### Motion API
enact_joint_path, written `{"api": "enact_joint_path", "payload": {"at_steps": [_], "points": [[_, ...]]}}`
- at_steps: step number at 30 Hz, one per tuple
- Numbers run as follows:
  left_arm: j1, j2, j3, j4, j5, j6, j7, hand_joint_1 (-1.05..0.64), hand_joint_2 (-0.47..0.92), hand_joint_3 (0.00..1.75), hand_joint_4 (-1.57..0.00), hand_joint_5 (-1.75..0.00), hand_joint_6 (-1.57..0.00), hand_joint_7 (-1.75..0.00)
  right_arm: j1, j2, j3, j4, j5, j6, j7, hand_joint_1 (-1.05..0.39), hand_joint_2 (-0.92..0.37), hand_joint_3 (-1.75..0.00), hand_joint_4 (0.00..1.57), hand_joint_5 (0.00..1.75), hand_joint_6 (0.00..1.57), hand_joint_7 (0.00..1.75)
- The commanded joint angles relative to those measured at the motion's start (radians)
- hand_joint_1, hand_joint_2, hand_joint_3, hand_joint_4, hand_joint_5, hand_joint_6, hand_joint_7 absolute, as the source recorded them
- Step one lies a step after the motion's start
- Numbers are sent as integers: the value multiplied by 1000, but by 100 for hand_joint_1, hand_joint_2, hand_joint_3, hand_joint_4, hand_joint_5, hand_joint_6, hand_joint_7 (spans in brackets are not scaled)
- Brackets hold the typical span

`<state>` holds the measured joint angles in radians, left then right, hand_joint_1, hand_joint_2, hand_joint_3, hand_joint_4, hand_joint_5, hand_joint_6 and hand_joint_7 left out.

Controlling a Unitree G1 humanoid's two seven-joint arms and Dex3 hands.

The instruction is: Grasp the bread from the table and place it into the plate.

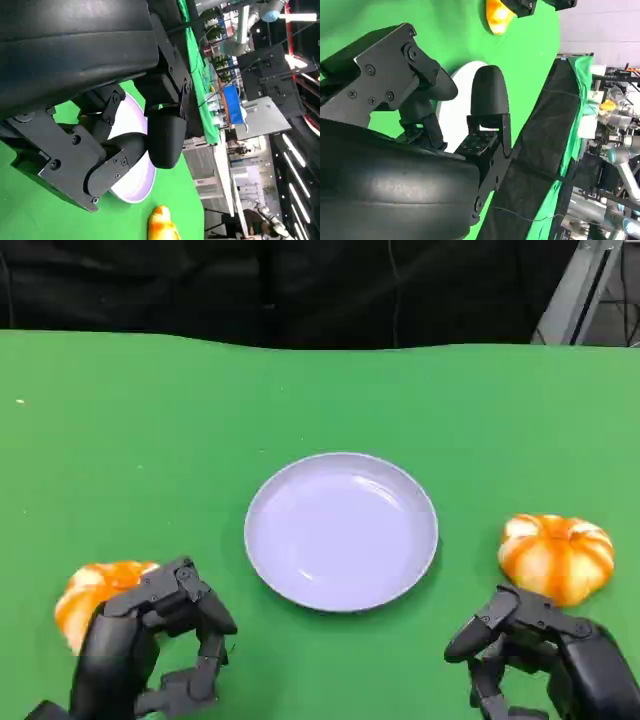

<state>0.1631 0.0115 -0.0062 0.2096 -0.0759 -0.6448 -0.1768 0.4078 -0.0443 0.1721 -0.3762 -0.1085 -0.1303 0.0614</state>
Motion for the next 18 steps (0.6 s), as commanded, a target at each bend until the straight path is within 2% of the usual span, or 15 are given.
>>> {"api": "enact_joint_path", "payload": {"at_steps": [1,13,16,18], "points": [[1,15,5,-2,-6,-2,-9,-15,45,130,-84,-167,-82,-146,5,0,-3,-11,2,8,-6,4,-47,-123,71,168,73,134],[4,12,7,-10,-7,9,-3,-14,45,130,-84,-167,-82,-146,6,2,-1,-10,5,7,-6,4,-48,-122,70,169,72,135],[2,8,13,-8,-5,9,8,-13,52,116,-80,-154,-80,-123,6,-1,-1,-8,-8,5,-10,5,-47,-123,71,169,72,135],[2,8,24,-13,56,8,51,-13,54,112,-79,-151,-80,-117,6,1,0,-11,-8,8,-10,5,-47,-124,72,169,72,135]]}}
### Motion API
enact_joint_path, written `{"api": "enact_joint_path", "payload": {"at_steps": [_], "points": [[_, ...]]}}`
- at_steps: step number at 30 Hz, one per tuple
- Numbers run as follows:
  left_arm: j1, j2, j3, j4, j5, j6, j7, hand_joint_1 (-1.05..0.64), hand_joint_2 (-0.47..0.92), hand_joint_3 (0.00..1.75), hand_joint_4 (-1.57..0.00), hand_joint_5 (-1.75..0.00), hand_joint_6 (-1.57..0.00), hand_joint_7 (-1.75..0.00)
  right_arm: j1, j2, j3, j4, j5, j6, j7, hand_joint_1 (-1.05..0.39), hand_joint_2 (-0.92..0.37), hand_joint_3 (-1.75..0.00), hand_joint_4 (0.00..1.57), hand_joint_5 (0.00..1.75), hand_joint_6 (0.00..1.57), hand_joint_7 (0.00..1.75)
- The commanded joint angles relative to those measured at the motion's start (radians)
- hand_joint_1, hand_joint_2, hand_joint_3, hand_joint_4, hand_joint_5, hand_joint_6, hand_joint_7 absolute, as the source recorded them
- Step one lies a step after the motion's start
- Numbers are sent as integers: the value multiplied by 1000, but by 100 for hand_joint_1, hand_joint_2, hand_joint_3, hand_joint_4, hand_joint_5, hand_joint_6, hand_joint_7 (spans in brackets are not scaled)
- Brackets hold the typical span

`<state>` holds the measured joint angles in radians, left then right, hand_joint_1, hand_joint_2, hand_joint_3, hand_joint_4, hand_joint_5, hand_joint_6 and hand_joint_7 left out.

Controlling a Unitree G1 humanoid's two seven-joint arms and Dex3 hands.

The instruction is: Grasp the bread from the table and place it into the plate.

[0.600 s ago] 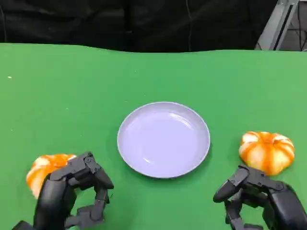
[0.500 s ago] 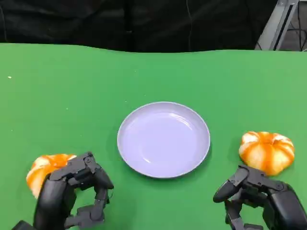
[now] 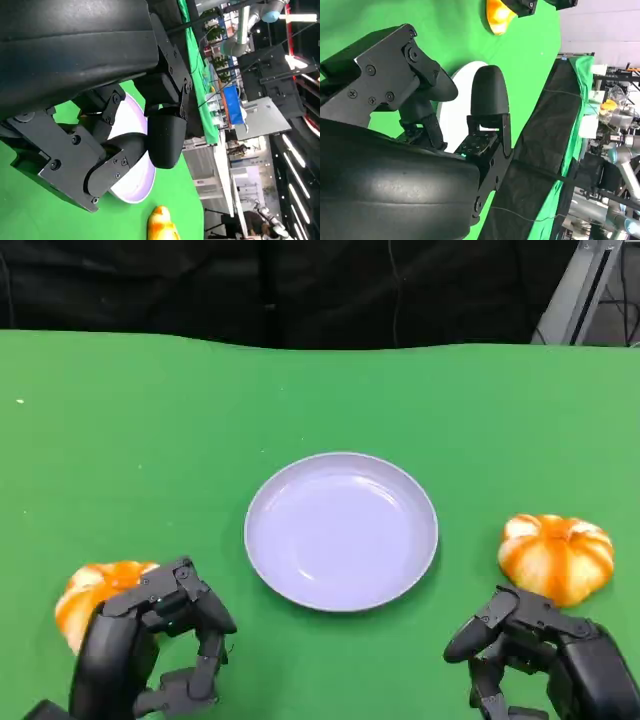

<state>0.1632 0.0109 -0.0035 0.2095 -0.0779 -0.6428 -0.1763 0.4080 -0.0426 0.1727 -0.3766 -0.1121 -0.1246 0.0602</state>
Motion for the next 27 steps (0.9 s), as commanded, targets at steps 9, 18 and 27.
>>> {"api": "enact_joint_path", "payload": {"at_steps": [9,18,27], "points": [[-14,74,45,-10,464,-11,319,-32,91,12,-37,-81,-65,-9,5,1,1,-1,-6,-13,-12,3,-46,-124,71,168,72,135],[-40,199,-7,-29,809,173,486,-52,92,10,-4,-58,-34,0,3,9,16,-1,-15,-5,-19,2,-46,-124,70,170,71,136],[-39,247,-80,-146,964,461,448,-57,92,10,0,-16,-18,-1,0,27,32,-1,-24,3,-29,3,-46,-125,71,171,71,138]]}}
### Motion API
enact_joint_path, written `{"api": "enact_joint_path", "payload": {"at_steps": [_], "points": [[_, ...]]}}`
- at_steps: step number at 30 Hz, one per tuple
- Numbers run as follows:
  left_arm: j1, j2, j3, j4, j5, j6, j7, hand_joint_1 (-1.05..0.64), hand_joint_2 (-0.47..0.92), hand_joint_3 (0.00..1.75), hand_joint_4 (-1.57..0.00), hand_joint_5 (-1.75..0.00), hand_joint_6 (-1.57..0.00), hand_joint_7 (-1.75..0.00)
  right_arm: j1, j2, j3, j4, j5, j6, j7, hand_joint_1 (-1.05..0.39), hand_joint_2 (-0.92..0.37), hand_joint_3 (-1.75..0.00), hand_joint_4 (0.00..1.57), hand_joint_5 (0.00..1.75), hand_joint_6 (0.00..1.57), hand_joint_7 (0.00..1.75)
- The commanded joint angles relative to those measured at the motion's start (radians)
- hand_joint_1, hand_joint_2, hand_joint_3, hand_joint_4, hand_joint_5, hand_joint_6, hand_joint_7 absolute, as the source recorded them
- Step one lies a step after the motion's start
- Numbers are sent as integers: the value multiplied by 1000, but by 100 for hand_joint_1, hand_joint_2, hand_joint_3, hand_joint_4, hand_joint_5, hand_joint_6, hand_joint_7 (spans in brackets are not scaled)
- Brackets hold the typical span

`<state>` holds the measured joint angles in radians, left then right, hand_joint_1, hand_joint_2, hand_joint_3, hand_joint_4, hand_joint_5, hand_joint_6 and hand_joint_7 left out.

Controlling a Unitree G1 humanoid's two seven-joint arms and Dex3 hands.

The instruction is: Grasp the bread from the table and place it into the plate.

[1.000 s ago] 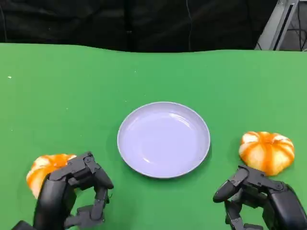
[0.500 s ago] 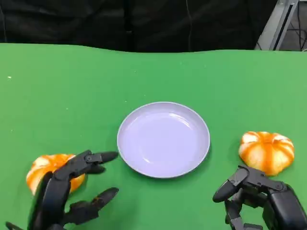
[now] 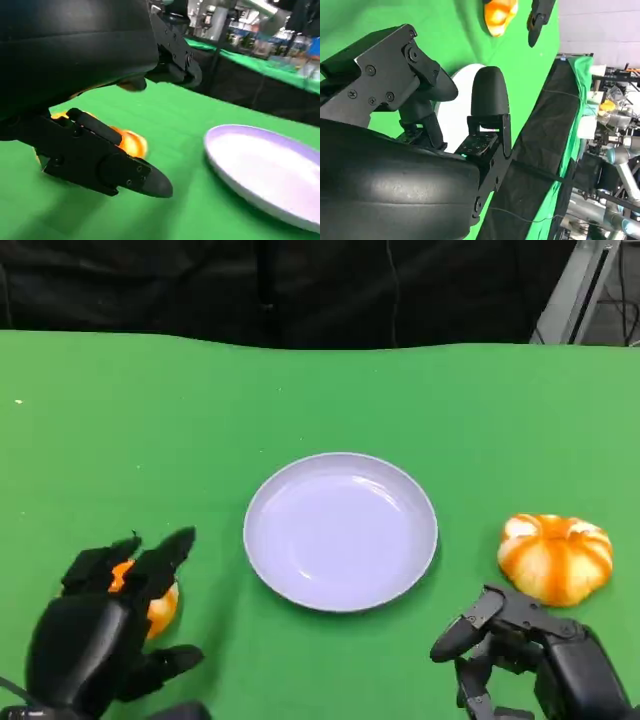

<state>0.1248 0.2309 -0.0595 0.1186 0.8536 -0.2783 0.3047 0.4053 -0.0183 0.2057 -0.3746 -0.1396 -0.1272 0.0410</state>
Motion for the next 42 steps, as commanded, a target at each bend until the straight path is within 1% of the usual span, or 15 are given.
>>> {"api": "enact_joint_path", "payload": {"at_steps": [1,3,9,17,18,20,21,23,27,29,31,42], "points": [[0,31,-33,-67,40,121,-41,-57,92,11,0,-12,-16,-1,4,3,0,-6,1,8,-10,3,-47,-125,71,171,71,138],[1,38,-47,-82,43,151,-48,-57,92,11,0,-9,-15,-1,5,3,1,-8,0,10,-10,3,-47,-125,71,171,71,138],[0,58,-78,-103,48,207,-56,-58,92,12,0,-6,-15,0,6,3,2,-12,-3,16,-11,2,-47,-125,71,171,71,138],[-1,76,-103,-112,33,237,-49,-58,92,12,0,-5,-15,0,6,2,3,-14,-3,18,-12,2,-47,-124,71,171,71,138],[-50,68,-131,-80,109,349,-134,-58,92,12,0,-5,-15,0,3,2,2,-11,-1,17,-10,2,-47,-124,71,171,71,138],[-113,58,-172,-44,206,503,-248,-60,92,9,-2,-7,-16,-1,-1,2,2,-8,2,16,-9,3,-47,-125,70,170,71,138],[-127,56,-186,-39,229,546,-277,-61,92,8,-3,-7,-17,-1,-2,2,2,-7,3,15,-9,4,-47,-125,71,170,71,138],[-133,58,-202,-46,233,580,-291,-61,92,8,-3,-7,-17,-1,-3,2,3,-7,3,16,-9,4,-46,-126,71,170,71,138],[-139,68,-226,-53,225,616,-298,-61,92,8,-3,-8,-17,-1,-3,2,3,-7,3,16,-9,4,-46,-126,71,169,71,138],[-215,44,-234,105,188,638,-302,-58,90,6,-7,-11,-21,-3,5,-2,4,-13,-6,10,-12,3,-45,-126,71,169,71,138],[-255,36,-244,185,163,649,-296,-56,90,4,-10,-12,-23,-3,8,-4,5,-16,-10,7,-13,3,-45,-126,72,169,71,137],[-278,56,-284,211,115,671,-269,-56,91,1,-9,-15,-24,-2,9,-4,5,-16,-11,7,-14,3,-45,-125,72,168,72,137]]}}
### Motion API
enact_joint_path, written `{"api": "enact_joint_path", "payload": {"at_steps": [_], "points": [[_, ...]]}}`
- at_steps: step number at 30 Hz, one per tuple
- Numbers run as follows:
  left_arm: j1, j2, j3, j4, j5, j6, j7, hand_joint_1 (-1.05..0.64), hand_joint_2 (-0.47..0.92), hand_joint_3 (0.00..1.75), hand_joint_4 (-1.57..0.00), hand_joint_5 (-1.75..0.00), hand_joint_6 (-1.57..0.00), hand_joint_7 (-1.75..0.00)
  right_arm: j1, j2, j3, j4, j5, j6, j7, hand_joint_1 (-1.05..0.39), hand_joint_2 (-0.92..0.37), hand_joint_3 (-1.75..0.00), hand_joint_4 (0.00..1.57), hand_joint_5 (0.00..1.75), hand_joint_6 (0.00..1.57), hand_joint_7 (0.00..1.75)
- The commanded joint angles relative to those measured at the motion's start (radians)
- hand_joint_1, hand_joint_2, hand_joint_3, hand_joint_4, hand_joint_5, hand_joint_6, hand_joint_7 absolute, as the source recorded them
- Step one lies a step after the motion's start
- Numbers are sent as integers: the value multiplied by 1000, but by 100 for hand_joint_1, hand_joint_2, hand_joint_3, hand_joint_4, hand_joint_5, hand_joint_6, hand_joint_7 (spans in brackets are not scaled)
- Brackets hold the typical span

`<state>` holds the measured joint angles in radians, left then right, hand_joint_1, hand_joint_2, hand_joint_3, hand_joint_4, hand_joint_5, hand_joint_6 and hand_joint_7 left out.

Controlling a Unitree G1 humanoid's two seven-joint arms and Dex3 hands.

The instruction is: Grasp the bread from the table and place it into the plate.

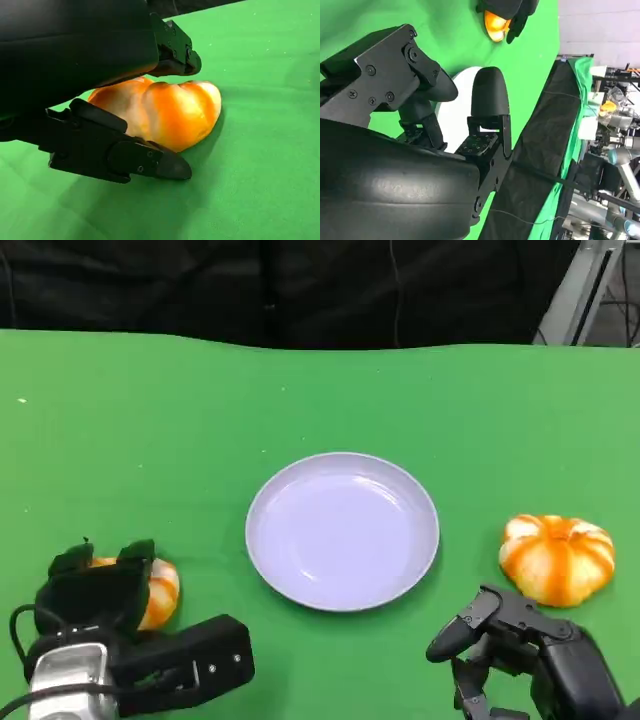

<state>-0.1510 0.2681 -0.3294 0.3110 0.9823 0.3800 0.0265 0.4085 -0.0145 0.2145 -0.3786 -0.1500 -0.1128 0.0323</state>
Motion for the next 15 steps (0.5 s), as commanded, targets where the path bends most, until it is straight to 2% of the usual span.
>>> {"api": "enact_joint_path", "payload": {"at_steps": [1,6,7,10,15], "points": [[-3,20,-16,19,-16,14,11,-56,91,1,-9,-16,-24,-1,6,-8,-3,-12,-1,-7,-5,3,-45,-125,72,168,72,137],[-5,25,-26,19,-26,21,15,-56,91,1,-8,-17,-25,-1,6,-8,-3,-12,-1,-7,-5,3,-45,-125,72,168,72,136],[-22,20,-33,85,-33,19,15,-56,91,0,-8,-17,-25,-1,8,-9,-5,-15,2,-6,-3,3,-45,-125,72,168,72,136],[-60,13,-37,192,-77,22,-21,-51,92,7,-23,-26,-33,-5,11,-7,-7,-19,11,-5,-1,3,-45,-124,72,167,72,135],[-73,19,-51,205,-110,26,-10,-50,92,8,-27,-28,-37,-5,13,-3,-6,-29,7,7,-3,3,-46,-124,72,167,72,135]]}}
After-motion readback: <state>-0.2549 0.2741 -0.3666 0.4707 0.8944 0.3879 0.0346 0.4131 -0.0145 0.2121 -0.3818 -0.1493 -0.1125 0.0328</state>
